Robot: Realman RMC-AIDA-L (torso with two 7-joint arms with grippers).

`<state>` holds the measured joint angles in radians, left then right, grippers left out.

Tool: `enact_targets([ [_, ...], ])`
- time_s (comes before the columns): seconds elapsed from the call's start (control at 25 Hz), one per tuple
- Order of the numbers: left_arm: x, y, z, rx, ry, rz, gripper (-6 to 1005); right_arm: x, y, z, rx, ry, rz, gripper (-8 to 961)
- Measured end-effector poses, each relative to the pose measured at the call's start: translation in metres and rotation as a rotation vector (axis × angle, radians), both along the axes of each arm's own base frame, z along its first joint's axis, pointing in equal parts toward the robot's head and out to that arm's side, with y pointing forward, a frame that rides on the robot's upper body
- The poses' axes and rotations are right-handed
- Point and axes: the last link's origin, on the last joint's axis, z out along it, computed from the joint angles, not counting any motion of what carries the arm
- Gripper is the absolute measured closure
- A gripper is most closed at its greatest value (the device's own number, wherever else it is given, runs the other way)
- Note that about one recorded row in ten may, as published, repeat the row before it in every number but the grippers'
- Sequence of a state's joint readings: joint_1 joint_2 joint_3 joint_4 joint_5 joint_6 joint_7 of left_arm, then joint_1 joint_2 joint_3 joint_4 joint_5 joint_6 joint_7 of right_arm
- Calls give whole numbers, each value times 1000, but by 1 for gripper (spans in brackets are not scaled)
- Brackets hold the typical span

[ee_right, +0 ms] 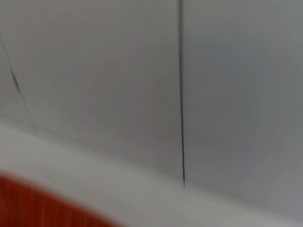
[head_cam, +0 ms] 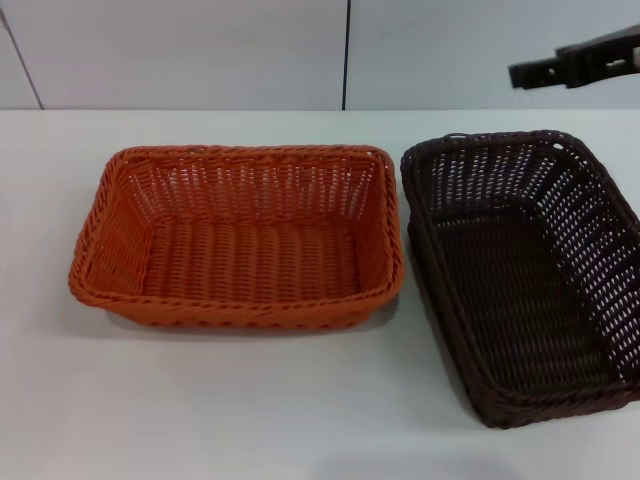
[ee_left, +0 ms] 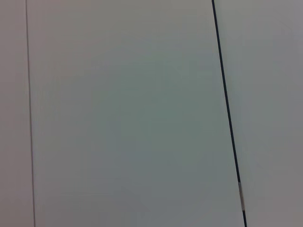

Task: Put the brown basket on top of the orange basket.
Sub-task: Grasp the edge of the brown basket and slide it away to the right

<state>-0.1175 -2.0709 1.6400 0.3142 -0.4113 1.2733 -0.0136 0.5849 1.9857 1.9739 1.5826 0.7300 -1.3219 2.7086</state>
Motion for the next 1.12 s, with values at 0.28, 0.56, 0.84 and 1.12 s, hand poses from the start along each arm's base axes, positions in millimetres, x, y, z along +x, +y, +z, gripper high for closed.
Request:
enact_targets([
  [0.28,-1,0,-1,-4,-8,0,345,-36,-33,27,-203,-243,-132,287],
  [0.56,-2,0,-3,-18,-11,9,345,-32,-46,2,-502,-308,-125,287],
  [0.84,-4,0,-6,-36,-11,21,345,-25,-64,-10,-710,-420,39,288],
  [1.12,-4,2,-8,-43,-16,25,345,-15,-79,-9,-811,-474,151,287],
])
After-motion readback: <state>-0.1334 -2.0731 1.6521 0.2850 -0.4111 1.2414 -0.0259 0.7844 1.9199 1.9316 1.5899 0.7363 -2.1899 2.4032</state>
